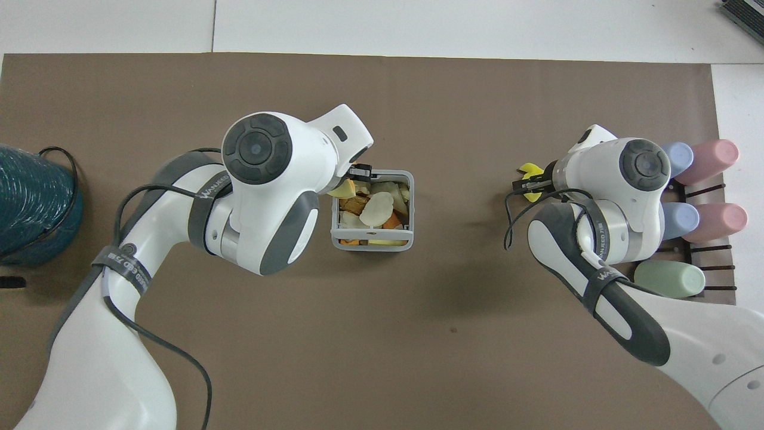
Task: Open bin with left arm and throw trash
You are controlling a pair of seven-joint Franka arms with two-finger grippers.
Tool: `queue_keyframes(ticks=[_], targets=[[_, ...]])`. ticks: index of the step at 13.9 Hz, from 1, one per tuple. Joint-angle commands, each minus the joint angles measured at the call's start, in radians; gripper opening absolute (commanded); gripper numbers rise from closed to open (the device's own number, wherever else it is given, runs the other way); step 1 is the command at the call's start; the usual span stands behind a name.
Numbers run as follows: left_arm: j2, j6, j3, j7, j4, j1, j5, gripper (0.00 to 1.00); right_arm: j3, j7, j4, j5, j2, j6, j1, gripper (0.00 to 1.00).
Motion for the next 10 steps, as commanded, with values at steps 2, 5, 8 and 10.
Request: queue_keyframes(ticks=[2,5,8,10], targets=[[0.008,0.002,0.017,-0.011,0.009,-0.061,-0.014,0.75,0.014,0.049,-0.002,-0.021,-0.005,0.004,-0.016,0.0],[0.005,-0.003,0.017,-0.019,0.01,-0.077,-0.014,1.0,0.014,0.069,0.056,-0.021,-0.021,-0.098,-0.01,0.0],[-0.004,-0.018,0.019,-0.019,0.009,-0.083,-0.014,1.0,0.026,0.138,0.157,-0.004,-0.073,-0.287,-0.004,0.0],[-0.012,-0.046,0.02,-0.019,0.009,-0.081,-0.014,1.0,0.051,0.187,0.209,0.007,-0.108,-0.382,-0.004,0.0]])
